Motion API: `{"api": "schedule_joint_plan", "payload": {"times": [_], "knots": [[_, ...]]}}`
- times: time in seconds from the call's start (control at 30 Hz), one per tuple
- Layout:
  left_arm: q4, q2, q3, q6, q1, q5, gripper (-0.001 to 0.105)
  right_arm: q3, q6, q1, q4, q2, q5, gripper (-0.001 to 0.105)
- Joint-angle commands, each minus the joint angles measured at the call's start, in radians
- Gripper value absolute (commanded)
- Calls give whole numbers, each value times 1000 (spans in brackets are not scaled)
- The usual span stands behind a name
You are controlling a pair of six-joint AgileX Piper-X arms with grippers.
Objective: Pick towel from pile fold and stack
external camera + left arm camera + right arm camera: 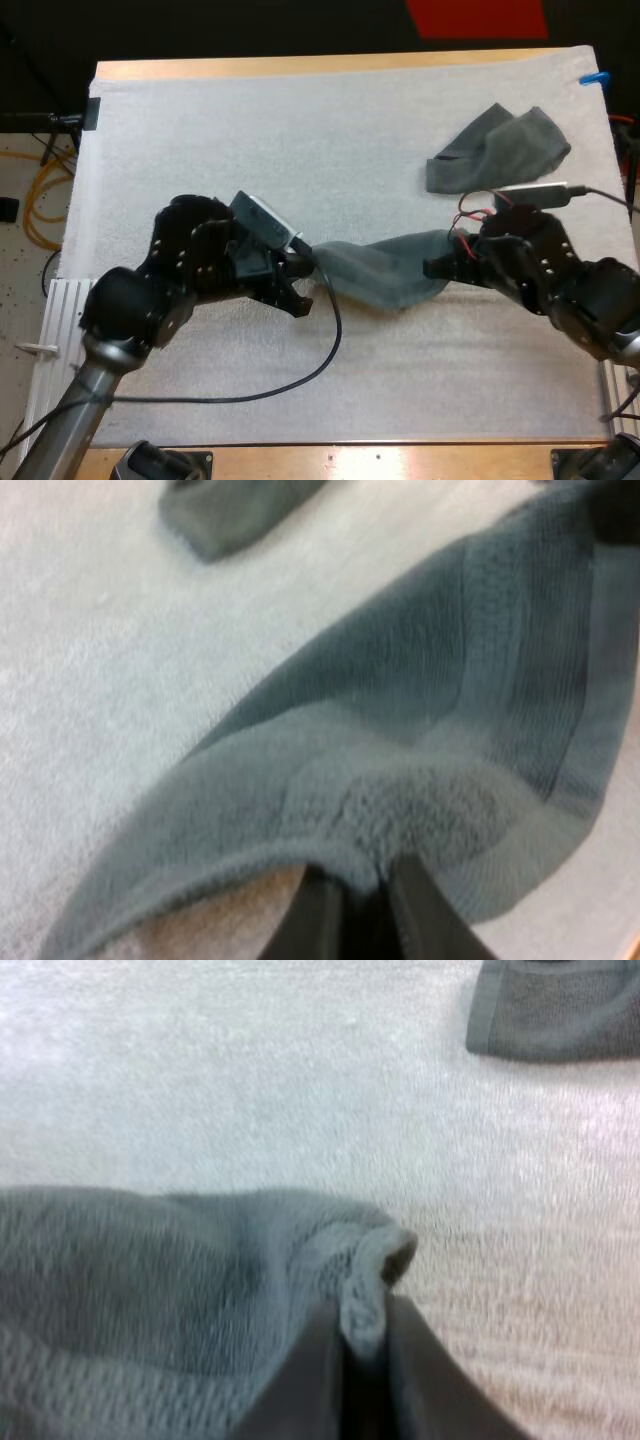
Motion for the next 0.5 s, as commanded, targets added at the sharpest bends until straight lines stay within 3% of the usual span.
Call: {"api": "schedule_joint_plan", "payload": {"times": [0.0, 0.17, 0.3, 0.47], "knots": [[20, -20, -7, -23, -4, 7, 0, -23, -10, -5, 37, -14, 4, 0], [32, -84, -7, -73, -4, 7, 0, -50, -16, 3, 121, -54, -11, 0], [117, -120, -7, -82, -5, 7, 0, -50, -16, 41, 192, -109, -66, 0], [161, -156, -5, -97, -68, 6, 0, -50, -8, 126, 228, -180, -100, 0]]}}
